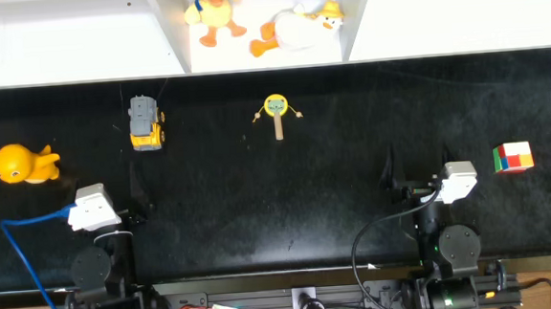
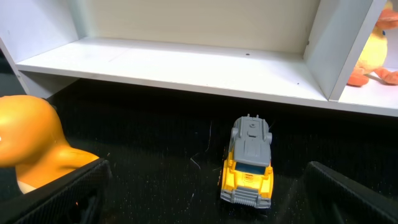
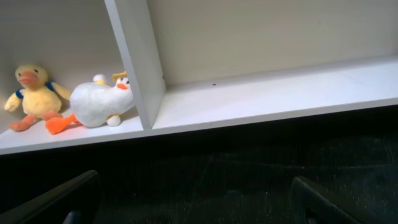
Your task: Store Toys
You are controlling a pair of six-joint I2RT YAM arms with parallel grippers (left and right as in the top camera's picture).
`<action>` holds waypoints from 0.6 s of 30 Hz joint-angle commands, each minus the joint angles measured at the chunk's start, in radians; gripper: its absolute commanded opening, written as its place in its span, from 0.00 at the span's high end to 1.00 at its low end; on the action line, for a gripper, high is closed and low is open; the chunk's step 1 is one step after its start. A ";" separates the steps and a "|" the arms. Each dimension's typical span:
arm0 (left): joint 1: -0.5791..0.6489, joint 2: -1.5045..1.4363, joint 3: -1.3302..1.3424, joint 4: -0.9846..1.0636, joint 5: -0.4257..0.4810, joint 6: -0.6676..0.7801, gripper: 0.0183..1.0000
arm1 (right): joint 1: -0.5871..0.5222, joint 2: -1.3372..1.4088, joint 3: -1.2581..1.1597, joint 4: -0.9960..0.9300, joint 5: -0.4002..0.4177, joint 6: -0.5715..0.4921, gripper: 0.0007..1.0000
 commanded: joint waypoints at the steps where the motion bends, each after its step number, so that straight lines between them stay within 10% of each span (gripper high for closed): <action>1: -0.006 -0.010 -0.003 -0.001 -0.008 0.022 0.00 | 0.005 -0.010 -0.014 0.004 0.005 0.004 0.00; 18: -0.004 -0.010 0.060 -0.073 0.015 -0.040 0.00 | 0.005 -0.010 -0.014 0.004 0.005 0.005 0.00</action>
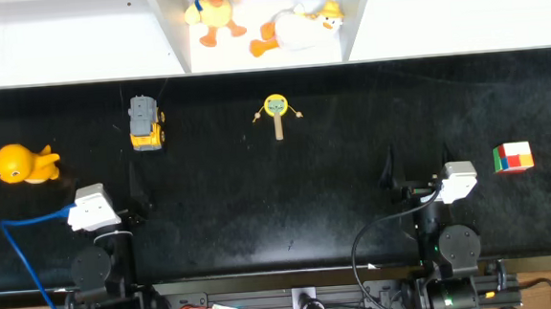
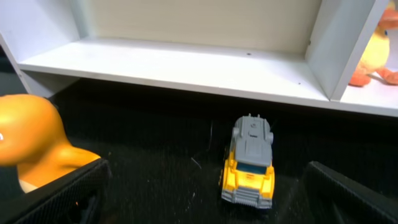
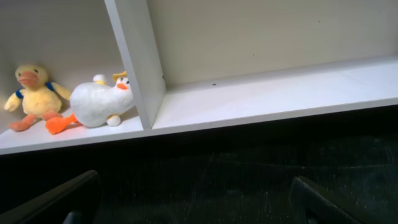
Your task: Store Toys
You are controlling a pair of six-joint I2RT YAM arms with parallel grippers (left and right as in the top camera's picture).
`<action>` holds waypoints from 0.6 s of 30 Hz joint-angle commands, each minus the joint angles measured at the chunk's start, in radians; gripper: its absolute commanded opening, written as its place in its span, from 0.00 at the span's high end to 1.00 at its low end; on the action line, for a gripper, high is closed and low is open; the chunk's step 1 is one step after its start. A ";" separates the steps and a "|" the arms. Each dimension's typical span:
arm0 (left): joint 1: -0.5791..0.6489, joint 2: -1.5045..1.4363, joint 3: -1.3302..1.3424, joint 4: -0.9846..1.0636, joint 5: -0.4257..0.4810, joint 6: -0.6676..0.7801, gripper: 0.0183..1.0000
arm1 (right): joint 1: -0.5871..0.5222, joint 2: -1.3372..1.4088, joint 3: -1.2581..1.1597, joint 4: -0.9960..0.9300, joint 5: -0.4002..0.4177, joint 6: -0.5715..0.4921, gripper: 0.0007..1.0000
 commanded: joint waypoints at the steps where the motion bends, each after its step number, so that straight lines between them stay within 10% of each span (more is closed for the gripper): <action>1: 0.000 -0.010 0.089 -0.102 -0.003 -0.058 0.00 | 0.005 -0.010 -0.014 0.004 0.005 0.004 0.00; 18: 0.190 0.589 0.954 -0.696 -0.194 -0.065 0.00 | 0.005 -0.010 -0.014 0.004 0.005 0.004 0.00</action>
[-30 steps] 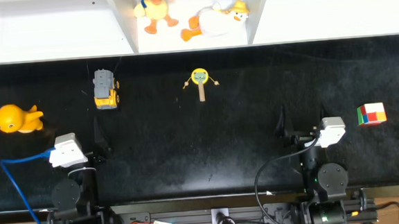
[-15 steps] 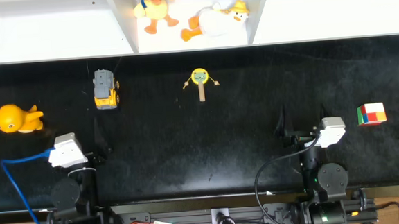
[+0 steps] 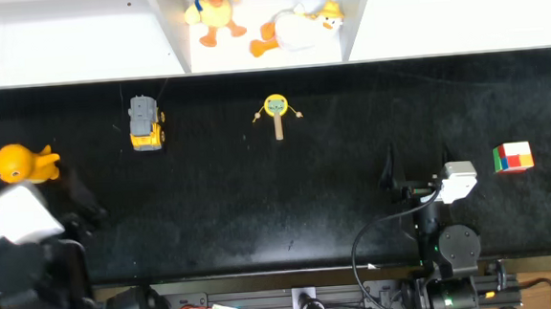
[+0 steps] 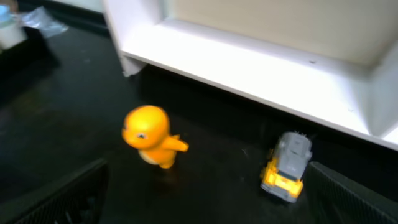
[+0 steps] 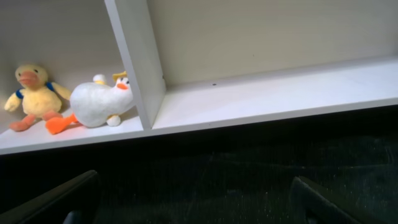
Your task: Store Toys
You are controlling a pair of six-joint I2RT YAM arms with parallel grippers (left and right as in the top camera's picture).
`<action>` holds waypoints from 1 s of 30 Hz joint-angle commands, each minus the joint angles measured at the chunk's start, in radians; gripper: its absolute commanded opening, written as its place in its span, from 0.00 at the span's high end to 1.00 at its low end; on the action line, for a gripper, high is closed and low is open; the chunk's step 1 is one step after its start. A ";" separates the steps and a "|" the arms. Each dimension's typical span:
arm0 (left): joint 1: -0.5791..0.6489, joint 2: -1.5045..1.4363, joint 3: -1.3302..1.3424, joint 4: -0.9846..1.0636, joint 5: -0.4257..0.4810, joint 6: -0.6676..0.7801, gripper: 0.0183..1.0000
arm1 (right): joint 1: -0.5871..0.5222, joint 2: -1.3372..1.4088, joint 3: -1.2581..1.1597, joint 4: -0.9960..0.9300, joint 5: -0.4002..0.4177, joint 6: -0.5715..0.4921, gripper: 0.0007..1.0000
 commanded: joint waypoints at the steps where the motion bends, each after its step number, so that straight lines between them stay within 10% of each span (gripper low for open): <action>1: 0.079 0.193 0.186 -0.049 -0.042 0.015 0.00 | 0.005 -0.010 -0.014 0.004 0.005 0.004 0.00; 7: 0.242 0.393 0.357 -0.069 0.029 0.129 0.01 | 0.005 -0.010 -0.014 0.004 0.005 0.004 0.01; 20: 0.560 0.693 0.378 -0.091 0.499 0.487 0.00 | 0.005 -0.010 -0.014 0.004 0.005 0.004 0.01; 30: 0.600 0.863 0.378 -0.094 0.549 0.629 0.00 | 0.005 -0.010 -0.014 0.004 0.005 0.004 0.00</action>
